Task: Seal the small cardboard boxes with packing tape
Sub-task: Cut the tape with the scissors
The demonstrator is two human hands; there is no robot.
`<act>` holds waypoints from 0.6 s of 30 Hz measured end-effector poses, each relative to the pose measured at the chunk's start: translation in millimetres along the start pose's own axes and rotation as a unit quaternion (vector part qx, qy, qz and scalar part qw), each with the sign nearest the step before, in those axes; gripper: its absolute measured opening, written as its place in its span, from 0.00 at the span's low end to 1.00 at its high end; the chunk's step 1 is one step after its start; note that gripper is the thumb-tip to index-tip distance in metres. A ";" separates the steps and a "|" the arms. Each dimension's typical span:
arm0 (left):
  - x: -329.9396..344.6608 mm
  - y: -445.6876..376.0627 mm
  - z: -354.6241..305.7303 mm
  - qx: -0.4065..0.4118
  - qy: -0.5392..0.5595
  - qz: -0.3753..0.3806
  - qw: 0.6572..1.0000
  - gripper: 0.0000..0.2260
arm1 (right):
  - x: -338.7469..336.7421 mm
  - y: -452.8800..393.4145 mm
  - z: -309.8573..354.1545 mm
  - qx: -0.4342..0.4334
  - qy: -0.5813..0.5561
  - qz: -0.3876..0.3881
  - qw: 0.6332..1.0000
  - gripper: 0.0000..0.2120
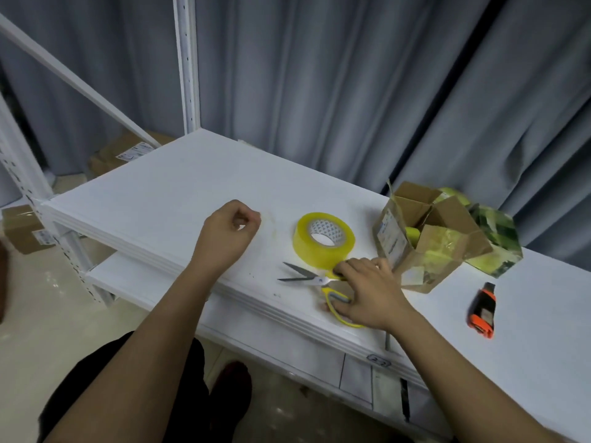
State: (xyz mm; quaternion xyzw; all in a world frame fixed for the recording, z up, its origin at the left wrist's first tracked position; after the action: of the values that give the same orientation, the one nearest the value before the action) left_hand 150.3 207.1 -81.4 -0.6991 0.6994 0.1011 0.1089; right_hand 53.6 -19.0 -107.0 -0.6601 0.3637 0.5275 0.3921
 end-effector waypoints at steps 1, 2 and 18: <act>8.7 2.0 -2.1 -0.010 0.019 0.025 0.999 0.03 | 10.5 9.7 -3.6 0.008 -0.009 0.031 0.999 0.21; 18.6 4.5 -4.5 -0.019 0.033 0.047 0.998 0.03 | 18.4 18.7 -8.8 0.021 -0.019 0.052 0.998 0.21; 176.4 69.0 -105.1 0.162 0.039 0.215 0.962 0.02 | -30.1 100.2 -112.0 0.263 -0.547 -0.264 0.750 0.10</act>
State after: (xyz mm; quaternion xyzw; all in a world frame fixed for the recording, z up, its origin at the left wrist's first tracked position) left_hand 80.3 7.8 -33.5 -0.5087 0.8439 -0.0204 0.1691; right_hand 4.7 -160.9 -75.6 -0.1997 0.0225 0.5574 0.8056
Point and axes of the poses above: each hand's wrist, its own y-axis away from the middle knuckle, its own x-axis out of the palm, z = x × y, the point moved 10 cm from there along -y, towards the middle knuckle, and after that the axes turned 13 degrees about -x, right-handed, at the moved point
